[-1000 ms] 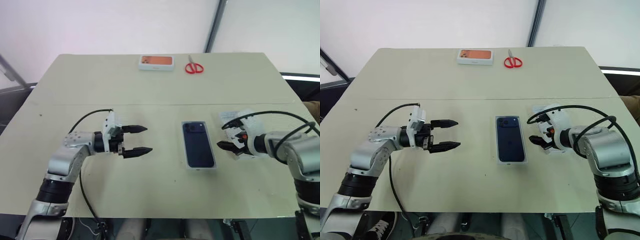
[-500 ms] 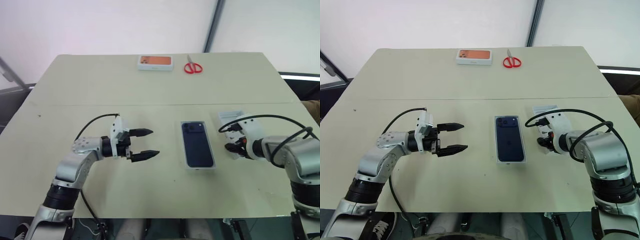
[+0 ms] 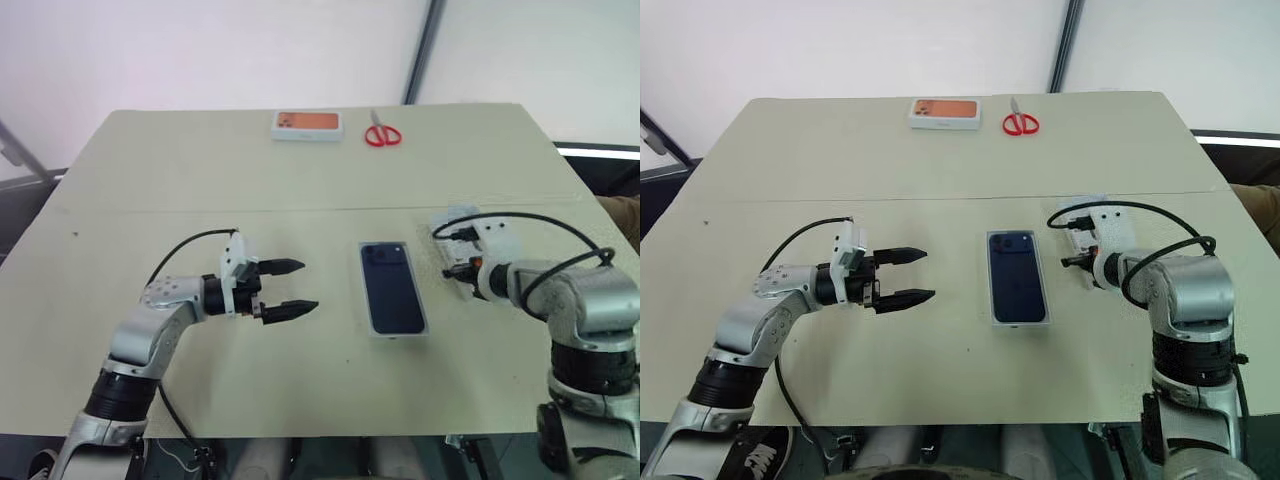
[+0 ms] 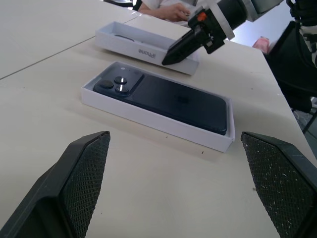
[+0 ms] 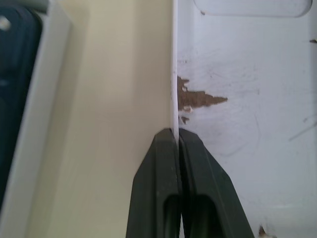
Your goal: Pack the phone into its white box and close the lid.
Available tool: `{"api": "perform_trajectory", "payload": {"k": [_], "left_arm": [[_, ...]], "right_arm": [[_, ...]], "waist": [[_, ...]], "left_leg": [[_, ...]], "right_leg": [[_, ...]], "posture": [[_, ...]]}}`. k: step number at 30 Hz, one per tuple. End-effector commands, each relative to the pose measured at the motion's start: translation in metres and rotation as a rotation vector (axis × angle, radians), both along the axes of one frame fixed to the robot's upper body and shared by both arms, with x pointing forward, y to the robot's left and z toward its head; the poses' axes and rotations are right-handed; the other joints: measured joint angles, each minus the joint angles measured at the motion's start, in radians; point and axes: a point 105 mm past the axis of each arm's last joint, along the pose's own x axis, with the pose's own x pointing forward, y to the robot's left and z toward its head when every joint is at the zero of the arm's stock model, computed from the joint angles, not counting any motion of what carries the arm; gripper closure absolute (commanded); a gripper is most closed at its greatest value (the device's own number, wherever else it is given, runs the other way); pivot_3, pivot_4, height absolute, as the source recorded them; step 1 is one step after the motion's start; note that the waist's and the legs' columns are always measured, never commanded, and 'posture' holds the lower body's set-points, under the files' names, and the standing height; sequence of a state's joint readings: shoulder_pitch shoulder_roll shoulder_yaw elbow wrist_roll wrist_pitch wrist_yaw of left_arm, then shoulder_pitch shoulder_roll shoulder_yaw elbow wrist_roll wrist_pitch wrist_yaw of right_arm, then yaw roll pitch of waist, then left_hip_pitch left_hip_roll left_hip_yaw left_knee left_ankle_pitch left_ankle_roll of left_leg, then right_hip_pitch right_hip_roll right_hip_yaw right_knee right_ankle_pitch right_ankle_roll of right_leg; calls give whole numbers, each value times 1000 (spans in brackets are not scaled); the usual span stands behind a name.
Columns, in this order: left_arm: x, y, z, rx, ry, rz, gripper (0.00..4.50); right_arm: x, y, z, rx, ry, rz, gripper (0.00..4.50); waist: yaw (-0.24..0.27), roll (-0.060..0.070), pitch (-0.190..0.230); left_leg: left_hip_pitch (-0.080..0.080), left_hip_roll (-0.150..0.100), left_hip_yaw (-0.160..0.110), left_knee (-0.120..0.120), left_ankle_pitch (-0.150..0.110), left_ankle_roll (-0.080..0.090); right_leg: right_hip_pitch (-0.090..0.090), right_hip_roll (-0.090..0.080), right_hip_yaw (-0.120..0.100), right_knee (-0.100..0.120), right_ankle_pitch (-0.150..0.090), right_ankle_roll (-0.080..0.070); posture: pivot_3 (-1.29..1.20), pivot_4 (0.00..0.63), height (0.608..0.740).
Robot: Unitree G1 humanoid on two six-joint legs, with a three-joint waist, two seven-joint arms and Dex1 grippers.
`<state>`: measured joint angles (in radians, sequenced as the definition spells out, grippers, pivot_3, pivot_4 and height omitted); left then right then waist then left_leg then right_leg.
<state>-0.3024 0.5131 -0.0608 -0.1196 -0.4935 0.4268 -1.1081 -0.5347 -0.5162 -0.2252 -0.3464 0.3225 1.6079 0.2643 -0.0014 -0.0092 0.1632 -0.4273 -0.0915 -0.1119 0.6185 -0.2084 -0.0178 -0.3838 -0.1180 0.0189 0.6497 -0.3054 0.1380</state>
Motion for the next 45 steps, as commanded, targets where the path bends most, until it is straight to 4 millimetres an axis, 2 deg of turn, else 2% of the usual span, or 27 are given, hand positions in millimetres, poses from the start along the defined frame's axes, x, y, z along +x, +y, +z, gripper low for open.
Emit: {"api": "perform_trajectory", "payload": {"k": [1,5,6,8,13,16,21,23,26,31,37,40,43,45], "left_arm": [[6,3,14,-38,-27,19,0],[10,5,22,-75,-22,41,0],[12,8,26,-99,-21,60,0],[16,12,32,-130,-17,83,0],[21,25,48,-178,-44,141,0],[19,31,52,-178,-50,156,0],[16,38,54,-174,-47,177,0],[15,37,52,-165,-48,182,0],[13,33,49,-168,-37,177,0],[11,27,47,-180,-34,169,0],[1,13,33,-156,-6,131,0],[-3,7,23,-137,26,110,902],[-9,-2,14,-137,62,79,2417],[-11,-7,10,-141,75,69,3464]], "right_arm": [[14,33,52,250,-200,105,4478],[15,66,77,511,-282,233,4478],[12,81,83,660,-286,306,4478],[6,95,89,819,-285,390,4478],[-17,113,77,1023,-182,503,4478],[-33,119,70,1136,-108,489,4478],[-67,138,50,1199,13,515,4478],[-69,144,50,1247,5,494,4478],[-76,147,47,1217,22,510,4478],[-76,155,53,1283,-8,489,4478],[-95,159,16,1207,156,464,4478],[-102,160,6,1199,204,456,4500],[-84,153,13,1221,144,383,4500],[-82,152,17,1234,125,388,4500]], "waist": [[-11,0,0],[-15,0,0],[-14,0,0],[-14,0,0],[-13,1,0],[-18,1,1],[-23,2,1],[-27,2,1],[-30,2,1],[-25,2,1],[-13,2,1],[-13,2,1],[-14,2,1],[-13,2,1]], "left_leg": [[0,0,0,-1,1,-1],[0,1,0,-5,2,-3],[0,1,0,-6,2,-3],[0,1,0,-5,3,-4],[0,0,0,-5,3,-4],[0,1,0,-6,3,-4],[-1,1,1,-5,3,-4],[0,2,1,-5,3,-4],[0,2,1,-5,3,-4],[0,2,1,-5,3,-3],[-1,2,1,-5,3,-3],[0,2,1,-5,3,-3],[0,2,1,-5,3,-3],[0,2,1,-5,3,-3]], "right_leg": [[-1,0,0,0,0,0],[-4,1,1,2,0,0],[-4,1,1,2,0,0],[-4,1,1,2,0,0],[-4,0,2,4,0,0],[-5,0,3,4,0,0],[-5,0,4,4,0,0],[-5,2,4,4,0,0],[-5,3,4,4,0,0],[-5,3,4,4,0,0],[-5,2,4,2,0,0],[-4,2,4,2,0,-1],[-4,2,4,2,0,-1],[-4,1,4,2,0,-1]], "posture": [[0,150,740],[0,150,740],[0,150,740],[0,150,740],[0,150,740],[0,150,740],[0,150,740],[0,150,740],[0,150,740],[0,150,740],[0,150,740],[0,150,740],[0,150,740],[0,150,740]]}}
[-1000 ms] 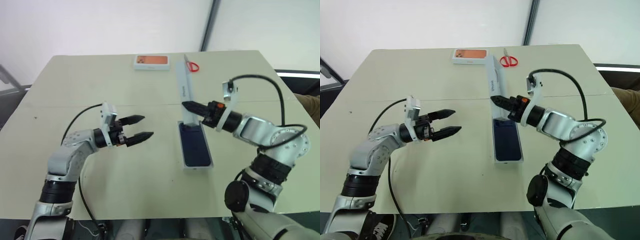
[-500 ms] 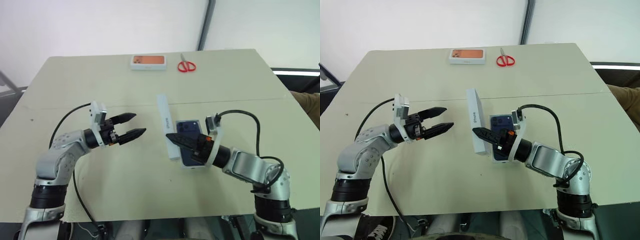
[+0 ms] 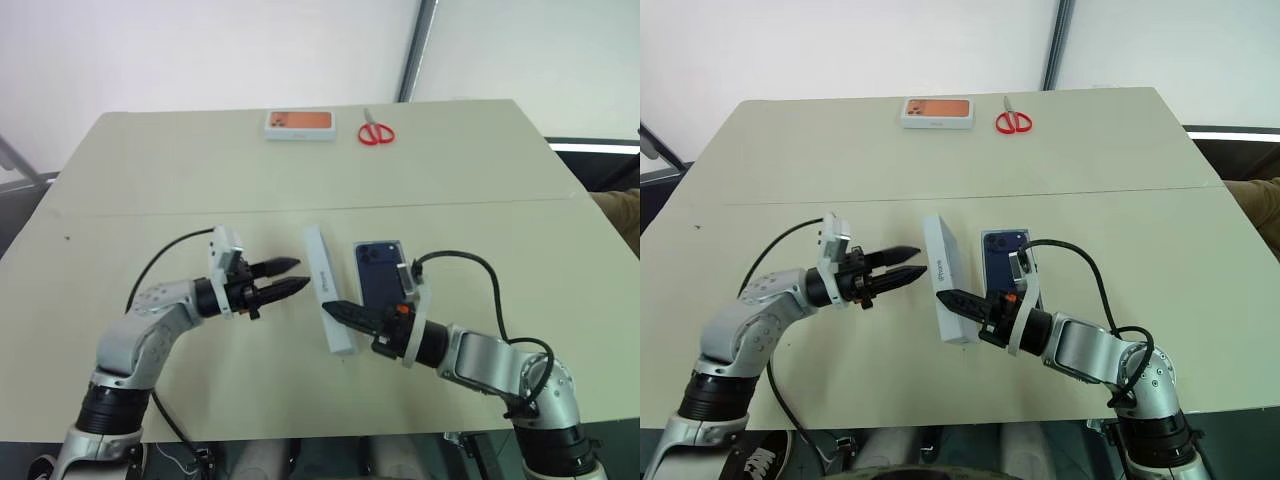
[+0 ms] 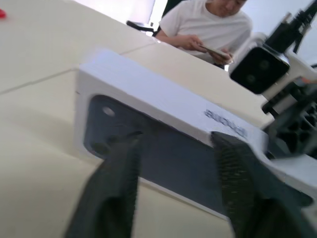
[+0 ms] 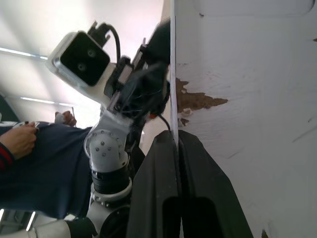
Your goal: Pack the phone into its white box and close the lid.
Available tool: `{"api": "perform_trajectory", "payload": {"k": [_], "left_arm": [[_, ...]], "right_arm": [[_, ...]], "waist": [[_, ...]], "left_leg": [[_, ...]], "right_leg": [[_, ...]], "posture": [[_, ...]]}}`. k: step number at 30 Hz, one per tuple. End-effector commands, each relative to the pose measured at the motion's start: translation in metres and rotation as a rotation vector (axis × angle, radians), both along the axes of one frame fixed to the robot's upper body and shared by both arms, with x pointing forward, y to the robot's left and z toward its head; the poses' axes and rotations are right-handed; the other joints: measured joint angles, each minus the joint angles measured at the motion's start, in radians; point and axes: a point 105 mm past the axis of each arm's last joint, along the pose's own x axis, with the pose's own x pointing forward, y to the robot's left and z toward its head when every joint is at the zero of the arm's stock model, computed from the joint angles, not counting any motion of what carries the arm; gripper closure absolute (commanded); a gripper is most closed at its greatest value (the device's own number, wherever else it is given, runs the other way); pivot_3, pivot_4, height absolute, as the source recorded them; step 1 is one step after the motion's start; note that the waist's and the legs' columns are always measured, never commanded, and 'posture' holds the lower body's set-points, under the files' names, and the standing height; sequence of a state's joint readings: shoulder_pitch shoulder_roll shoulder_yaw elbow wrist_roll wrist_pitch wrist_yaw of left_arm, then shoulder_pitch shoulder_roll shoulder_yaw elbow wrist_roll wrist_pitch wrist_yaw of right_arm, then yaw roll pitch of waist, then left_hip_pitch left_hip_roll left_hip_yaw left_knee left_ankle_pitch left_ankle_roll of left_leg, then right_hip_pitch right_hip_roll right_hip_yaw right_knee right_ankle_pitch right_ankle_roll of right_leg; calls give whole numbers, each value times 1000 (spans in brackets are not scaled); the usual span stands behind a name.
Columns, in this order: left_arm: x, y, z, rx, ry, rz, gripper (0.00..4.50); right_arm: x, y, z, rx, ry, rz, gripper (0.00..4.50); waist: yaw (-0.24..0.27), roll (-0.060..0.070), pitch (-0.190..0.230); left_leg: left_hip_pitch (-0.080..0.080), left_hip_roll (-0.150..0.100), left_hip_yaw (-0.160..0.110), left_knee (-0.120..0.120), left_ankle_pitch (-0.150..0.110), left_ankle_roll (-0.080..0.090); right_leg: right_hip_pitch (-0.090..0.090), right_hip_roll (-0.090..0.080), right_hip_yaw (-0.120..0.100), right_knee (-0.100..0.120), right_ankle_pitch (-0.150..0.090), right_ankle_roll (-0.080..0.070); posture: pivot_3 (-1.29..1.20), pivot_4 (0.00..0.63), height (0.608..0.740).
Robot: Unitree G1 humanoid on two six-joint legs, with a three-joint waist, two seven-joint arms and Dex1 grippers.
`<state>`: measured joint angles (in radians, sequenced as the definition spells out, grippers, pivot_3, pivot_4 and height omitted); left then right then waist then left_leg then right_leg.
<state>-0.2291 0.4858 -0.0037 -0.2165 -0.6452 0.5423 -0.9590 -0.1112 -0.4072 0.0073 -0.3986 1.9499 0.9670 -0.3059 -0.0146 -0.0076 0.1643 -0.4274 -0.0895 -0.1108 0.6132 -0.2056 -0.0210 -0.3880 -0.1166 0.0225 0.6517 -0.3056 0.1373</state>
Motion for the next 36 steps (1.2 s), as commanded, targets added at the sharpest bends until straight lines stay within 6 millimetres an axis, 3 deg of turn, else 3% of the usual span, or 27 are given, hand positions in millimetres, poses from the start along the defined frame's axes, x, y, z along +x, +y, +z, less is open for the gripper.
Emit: {"api": "perform_trajectory", "payload": {"k": [1,2,9,18,19,23,27,28,31,36], "left_arm": [[-6,-9,1,-1,-26,-31,4013],[-5,-9,-1,4,-24,-29,4446],[4,-17,-11,28,-40,-5,4446],[11,-31,-18,18,-37,-26,4500],[12,-35,-18,13,-42,-28,4500],[19,-60,-11,-39,-54,-44,4500],[21,-81,-11,-55,-59,-74,4500],[21,-86,-11,-59,-57,-82,4500],[22,-89,-11,-61,-55,-93,4500],[22,-69,-15,-15,-55,-78,4500]], "right_arm": [[5,-2,14,49,-37,-20,4500],[5,-2,13,44,-38,-14,4500],[9,-10,9,28,-25,-16,4500],[38,-42,23,-53,-73,-130,21],[39,-46,26,-76,-92,-126,21],[64,-105,42,-433,-363,-240,21],[77,-133,54,-571,-535,-287,21],[82,-143,49,-643,-554,-314,21],[85,-152,35,-796,-621,-304,1300],[81,-140,28,-977,-833,-197,3976]], "waist": [[1,0,0],[2,0,0],[2,0,0],[3,0,0],[5,0,0],[13,0,0],[6,-1,0],[3,-1,0],[2,-1,0],[-1,-1,0]], "left_leg": [[0,0,0,0,0,0],[0,0,0,0,0,0],[0,0,0,0,0,0],[0,0,0,0,0,0],[0,-1,0,0,0,0],[-1,-2,0,3,0,2],[0,-1,0,3,-1,3],[0,-1,0,2,-1,3],[0,-1,1,3,-1,3],[0,-1,1,3,0,3]], "right_leg": [[0,0,0,0,0,0],[0,0,0,0,0,0],[1,0,0,0,0,0],[0,0,0,0,0,0],[0,0,-1,0,0,0],[2,-1,-2,-1,0,0],[4,1,-4,-2,0,1],[4,1,-4,-2,0,1],[4,1,-3,-2,0,1],[2,1,-3,-1,0,1]], "posture": [[0,150,740],[0,150,740],[0,150,740],[0,150,740],[0,150,740],[0,150,740],[0,150,740],[0,150,740],[0,150,740],[0,150,740]]}}
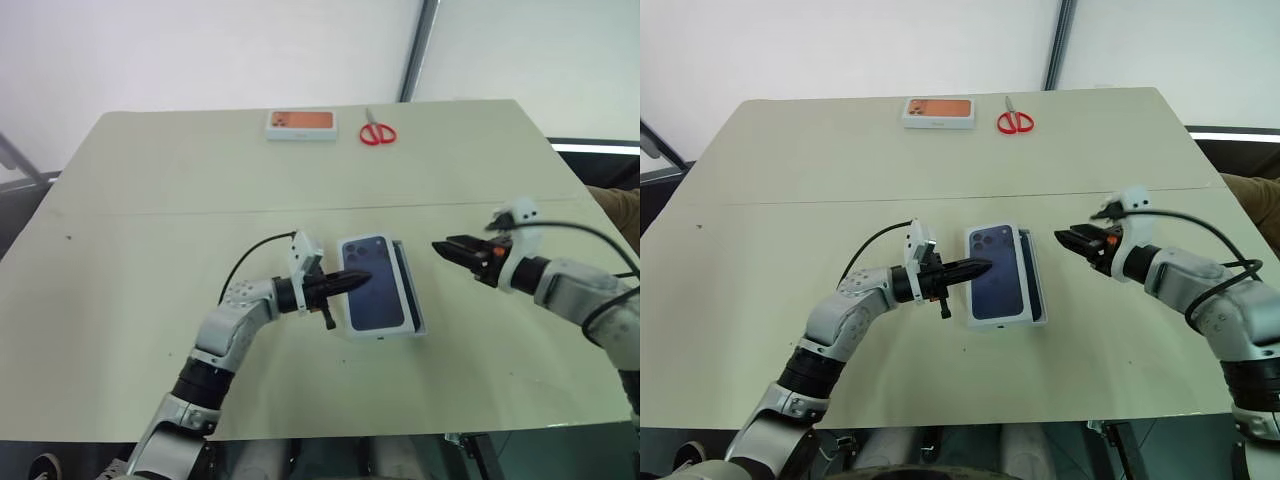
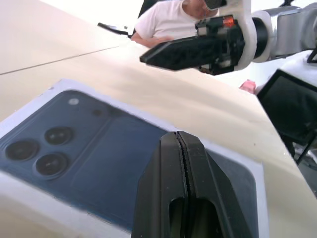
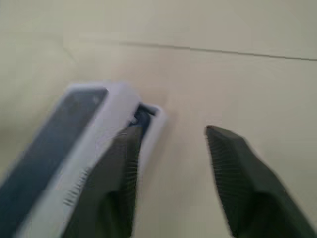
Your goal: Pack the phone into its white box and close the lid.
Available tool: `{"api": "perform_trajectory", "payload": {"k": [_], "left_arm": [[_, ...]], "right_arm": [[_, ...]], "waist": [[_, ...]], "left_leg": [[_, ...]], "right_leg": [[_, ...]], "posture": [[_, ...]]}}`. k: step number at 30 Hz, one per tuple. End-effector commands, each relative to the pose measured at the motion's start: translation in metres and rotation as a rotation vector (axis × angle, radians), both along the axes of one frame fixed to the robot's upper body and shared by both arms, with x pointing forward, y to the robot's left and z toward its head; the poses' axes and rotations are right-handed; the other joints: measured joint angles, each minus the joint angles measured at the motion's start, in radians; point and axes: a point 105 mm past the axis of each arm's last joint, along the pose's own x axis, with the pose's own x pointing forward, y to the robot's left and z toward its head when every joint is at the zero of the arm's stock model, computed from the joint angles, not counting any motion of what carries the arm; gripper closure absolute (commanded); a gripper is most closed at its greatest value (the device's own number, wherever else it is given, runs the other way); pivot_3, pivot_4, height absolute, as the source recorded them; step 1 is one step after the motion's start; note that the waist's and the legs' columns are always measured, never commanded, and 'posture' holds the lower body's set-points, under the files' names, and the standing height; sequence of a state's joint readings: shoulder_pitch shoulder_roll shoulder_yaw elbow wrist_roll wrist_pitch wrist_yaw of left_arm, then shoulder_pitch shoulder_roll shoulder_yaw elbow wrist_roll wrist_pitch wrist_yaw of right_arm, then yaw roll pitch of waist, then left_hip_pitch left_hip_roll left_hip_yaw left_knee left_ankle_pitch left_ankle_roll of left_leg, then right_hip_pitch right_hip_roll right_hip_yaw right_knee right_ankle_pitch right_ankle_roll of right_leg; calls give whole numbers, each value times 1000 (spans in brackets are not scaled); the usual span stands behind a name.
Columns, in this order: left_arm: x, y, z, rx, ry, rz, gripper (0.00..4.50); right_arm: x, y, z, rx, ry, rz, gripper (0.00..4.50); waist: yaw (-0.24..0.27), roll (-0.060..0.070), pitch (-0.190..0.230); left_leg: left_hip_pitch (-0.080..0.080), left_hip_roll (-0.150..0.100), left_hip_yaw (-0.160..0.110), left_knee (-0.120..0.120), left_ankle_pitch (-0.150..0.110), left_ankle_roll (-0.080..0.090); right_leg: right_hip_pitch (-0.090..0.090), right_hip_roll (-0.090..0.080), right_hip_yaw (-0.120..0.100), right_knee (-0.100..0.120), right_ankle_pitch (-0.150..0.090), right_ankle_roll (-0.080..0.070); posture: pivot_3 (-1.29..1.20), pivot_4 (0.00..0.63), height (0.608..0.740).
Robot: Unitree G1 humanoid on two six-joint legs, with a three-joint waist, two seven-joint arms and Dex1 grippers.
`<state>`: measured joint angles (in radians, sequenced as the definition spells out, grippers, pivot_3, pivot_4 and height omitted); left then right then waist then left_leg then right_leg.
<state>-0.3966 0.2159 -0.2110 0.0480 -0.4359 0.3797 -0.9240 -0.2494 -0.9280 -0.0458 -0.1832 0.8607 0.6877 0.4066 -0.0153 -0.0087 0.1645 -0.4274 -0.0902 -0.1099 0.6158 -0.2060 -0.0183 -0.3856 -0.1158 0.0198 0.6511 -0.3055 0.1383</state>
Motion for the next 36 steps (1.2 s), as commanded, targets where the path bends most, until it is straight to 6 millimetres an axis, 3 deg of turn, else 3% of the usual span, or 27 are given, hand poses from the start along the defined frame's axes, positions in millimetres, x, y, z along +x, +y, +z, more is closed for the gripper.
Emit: {"api": "perform_trajectory", "payload": {"k": [1,6,10,14,20,23,32,36], "left_arm": [[-2,20,6,14,-27,15,4500],[-4,46,-3,83,8,51,4500],[-1,52,-26,176,70,90,4500],[0,36,-36,190,135,75,4500],[0,16,-39,186,155,46,4500],[3,3,-32,149,150,30,4500],[6,-11,-18,128,129,-2,4500],[9,-12,-14,131,115,-9,4500]], "right_arm": [[-2,16,14,-135,-148,107,4468],[-9,33,5,-233,-216,220,4468],[-18,46,-5,-280,-219,305,4468],[-24,48,-20,-397,-217,365,4468],[-21,48,-18,-401,-234,351,4468],[-23,47,-21,-429,-232,363,4468],[-25,24,-25,-484,-193,327,4468],[-28,23,-24,-470,-188,331,4468]], "waist": [[0,0,0],[6,0,0],[9,0,0],[10,0,0],[8,0,0],[11,0,0],[29,0,0],[26,0,0]], "left_leg": [[0,0,0,0,0,0],[0,0,0,0,0,0],[0,-1,-1,1,0,-1],[0,-2,-1,1,0,-1],[0,-2,-1,1,0,-1],[1,-2,-2,1,1,-1],[1,-2,-2,2,1,-1],[1,-2,-2,2,1,-1]], "right_leg": [[0,0,0,0,0,0],[0,-1,0,0,0,0],[1,-1,0,0,0,0],[0,-2,0,0,0,0],[1,-2,0,0,0,0],[1,-2,-1,0,0,0],[2,-2,-1,0,0,0],[2,-2,-1,0,0,0]], "posture": [[0,150,740],[0,150,740],[0,150,740],[0,150,740],[0,150,740],[0,150,740],[0,150,740],[0,150,740]]}}
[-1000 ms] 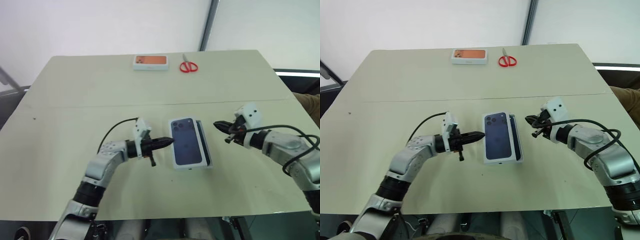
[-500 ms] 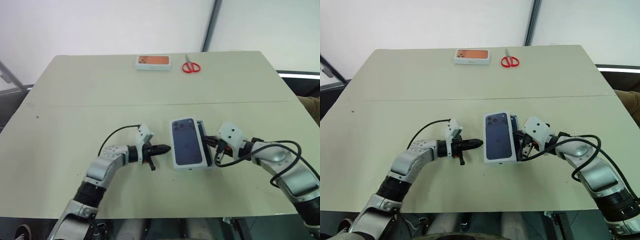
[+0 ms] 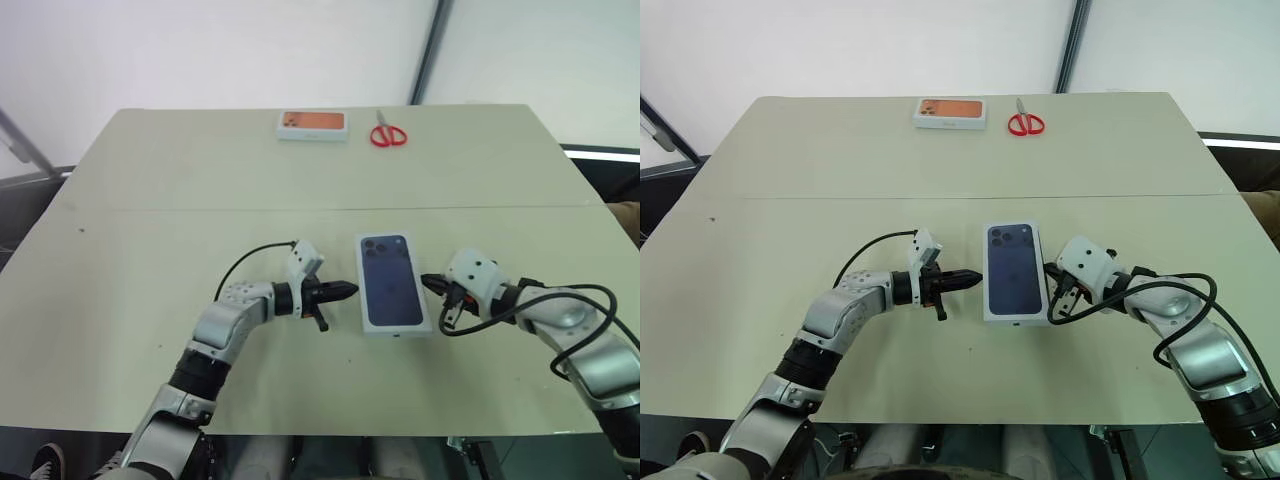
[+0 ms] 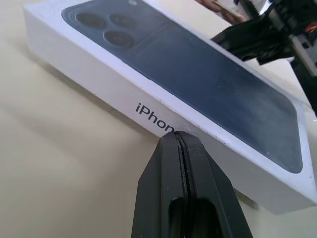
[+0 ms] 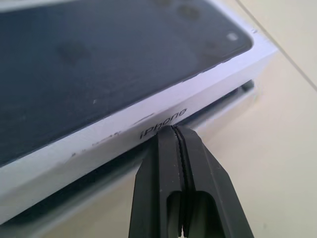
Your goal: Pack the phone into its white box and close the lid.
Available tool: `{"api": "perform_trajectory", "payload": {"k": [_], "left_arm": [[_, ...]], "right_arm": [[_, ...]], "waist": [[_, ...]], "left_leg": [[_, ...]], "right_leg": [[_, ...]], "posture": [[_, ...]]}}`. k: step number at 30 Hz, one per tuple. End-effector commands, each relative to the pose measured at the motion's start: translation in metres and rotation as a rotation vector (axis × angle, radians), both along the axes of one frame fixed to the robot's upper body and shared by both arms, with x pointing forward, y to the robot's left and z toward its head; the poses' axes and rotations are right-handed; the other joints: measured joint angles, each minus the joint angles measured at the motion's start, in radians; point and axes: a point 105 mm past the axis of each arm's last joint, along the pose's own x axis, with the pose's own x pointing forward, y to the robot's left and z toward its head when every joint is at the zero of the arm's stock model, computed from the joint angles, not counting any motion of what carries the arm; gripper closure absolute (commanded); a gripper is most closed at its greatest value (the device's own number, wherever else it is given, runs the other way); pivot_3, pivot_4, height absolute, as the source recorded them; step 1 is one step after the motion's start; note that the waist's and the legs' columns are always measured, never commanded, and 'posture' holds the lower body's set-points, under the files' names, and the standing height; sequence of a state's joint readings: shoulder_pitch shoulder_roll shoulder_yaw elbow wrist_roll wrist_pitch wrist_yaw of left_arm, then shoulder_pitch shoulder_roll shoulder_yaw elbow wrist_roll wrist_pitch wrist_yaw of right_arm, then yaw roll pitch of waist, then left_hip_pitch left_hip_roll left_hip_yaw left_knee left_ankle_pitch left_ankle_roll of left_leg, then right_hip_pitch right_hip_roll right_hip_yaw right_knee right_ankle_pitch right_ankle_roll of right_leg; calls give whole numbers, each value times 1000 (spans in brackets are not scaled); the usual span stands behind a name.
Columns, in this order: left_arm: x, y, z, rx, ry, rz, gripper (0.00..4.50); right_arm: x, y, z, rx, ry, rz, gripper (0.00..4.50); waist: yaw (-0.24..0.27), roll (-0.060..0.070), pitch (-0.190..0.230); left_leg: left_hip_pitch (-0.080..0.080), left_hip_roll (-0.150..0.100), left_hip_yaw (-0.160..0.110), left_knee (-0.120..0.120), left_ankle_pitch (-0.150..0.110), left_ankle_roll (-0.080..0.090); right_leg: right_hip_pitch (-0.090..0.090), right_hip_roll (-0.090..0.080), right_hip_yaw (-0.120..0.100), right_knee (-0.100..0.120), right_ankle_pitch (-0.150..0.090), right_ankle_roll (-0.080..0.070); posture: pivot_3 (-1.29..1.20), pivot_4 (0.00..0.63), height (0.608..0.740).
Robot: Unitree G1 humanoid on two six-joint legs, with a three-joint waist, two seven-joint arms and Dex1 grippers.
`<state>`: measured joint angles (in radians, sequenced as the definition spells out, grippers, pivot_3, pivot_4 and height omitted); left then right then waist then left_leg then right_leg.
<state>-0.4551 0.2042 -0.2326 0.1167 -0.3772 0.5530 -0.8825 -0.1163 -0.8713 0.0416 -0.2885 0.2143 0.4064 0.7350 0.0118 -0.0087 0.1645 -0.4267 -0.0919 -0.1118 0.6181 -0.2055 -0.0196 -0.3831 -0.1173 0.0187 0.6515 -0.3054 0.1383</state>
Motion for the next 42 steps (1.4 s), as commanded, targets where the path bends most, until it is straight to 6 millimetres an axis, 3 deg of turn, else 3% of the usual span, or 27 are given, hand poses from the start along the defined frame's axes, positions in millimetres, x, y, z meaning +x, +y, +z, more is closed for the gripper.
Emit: {"api": "perform_trajectory", "payload": {"k": [1,18,22,26,31,35,38,42], "left_arm": [[-1,-7,11,-2,-45,-37,4500],[-2,-7,1,37,-46,-37,4500],[-1,-9,6,23,-58,-31,4500],[-1,-16,8,15,-65,-36,4500],[-1,-2,0,48,-57,-7,4500],[0,8,-2,57,-54,11,4500],[6,16,8,39,-67,41,4500],[12,14,25,-20,-78,55,4500]], "right_arm": [[-3,4,12,15,-32,30,4468],[-13,5,-14,-64,53,66,4468],[-3,3,-4,-40,3,22,4468],[-6,10,-8,-24,21,57,4468],[-6,-1,-12,-83,30,46,4468],[-3,-14,-9,-157,-1,34,4468],[12,-29,17,-125,-76,-37,4468],[21,-25,38,-3,-125,-66,4468]], "waist": [[-2,0,0],[-1,0,0],[-1,0,0],[0,0,0],[-1,0,0],[-1,0,0],[-1,0,0],[-1,0,0]], "left_leg": [[0,0,0,0,0,0],[0,0,0,0,0,0],[0,0,0,0,0,0],[0,0,0,0,0,0],[0,0,0,0,0,0],[0,0,0,0,0,0],[0,0,0,0,0,0],[0,0,0,0,0,0]], "right_leg": [[0,0,0,0,0,0],[0,0,0,0,0,0],[0,0,0,0,0,0],[0,0,0,0,0,0],[0,0,0,0,0,0],[0,0,0,0,0,0],[0,0,0,0,0,0],[0,0,0,1,0,0]], "posture": [[0,150,740],[0,150,740],[0,150,740],[0,150,740],[0,150,740],[0,150,740],[0,150,740],[0,150,740]]}}
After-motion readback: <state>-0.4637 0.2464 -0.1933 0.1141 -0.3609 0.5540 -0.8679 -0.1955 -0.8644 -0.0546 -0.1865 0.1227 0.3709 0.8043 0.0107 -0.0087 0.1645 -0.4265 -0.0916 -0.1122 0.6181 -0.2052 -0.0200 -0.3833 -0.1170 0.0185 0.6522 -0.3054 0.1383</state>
